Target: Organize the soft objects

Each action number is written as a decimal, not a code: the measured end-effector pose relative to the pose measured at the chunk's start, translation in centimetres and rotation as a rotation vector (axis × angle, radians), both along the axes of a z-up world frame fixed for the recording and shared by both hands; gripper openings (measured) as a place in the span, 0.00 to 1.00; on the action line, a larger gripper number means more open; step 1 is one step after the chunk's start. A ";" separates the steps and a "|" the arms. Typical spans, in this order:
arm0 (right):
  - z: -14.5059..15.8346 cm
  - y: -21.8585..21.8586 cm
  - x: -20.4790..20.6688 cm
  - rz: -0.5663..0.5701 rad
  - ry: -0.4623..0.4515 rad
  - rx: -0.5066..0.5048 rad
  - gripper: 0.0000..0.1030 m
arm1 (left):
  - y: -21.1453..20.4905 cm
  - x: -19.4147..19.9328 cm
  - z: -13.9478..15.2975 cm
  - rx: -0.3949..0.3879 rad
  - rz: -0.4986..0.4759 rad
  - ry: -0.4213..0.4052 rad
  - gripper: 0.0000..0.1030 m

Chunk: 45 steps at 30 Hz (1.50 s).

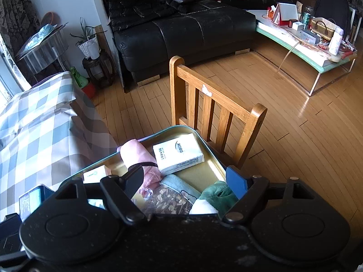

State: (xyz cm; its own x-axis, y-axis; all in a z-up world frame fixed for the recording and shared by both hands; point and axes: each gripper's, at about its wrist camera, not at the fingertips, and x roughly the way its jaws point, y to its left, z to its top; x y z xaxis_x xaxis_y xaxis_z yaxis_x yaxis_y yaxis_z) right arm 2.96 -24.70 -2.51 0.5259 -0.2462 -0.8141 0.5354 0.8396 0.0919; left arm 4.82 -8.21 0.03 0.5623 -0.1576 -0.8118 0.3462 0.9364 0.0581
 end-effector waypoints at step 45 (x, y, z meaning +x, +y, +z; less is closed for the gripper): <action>0.2 8.5 -7.1 0.145 -0.016 -0.119 0.99 | 6.0 -2.2 -0.3 0.000 0.103 0.054 0.84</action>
State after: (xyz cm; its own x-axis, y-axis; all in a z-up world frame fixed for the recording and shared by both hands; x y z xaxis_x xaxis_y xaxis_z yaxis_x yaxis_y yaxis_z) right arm -4.18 -16.23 -2.26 0.5753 -0.2609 -0.7752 0.4071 0.9134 -0.0052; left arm 2.61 -2.24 -0.25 0.5309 -0.1018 -0.8413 0.2511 0.9671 0.0415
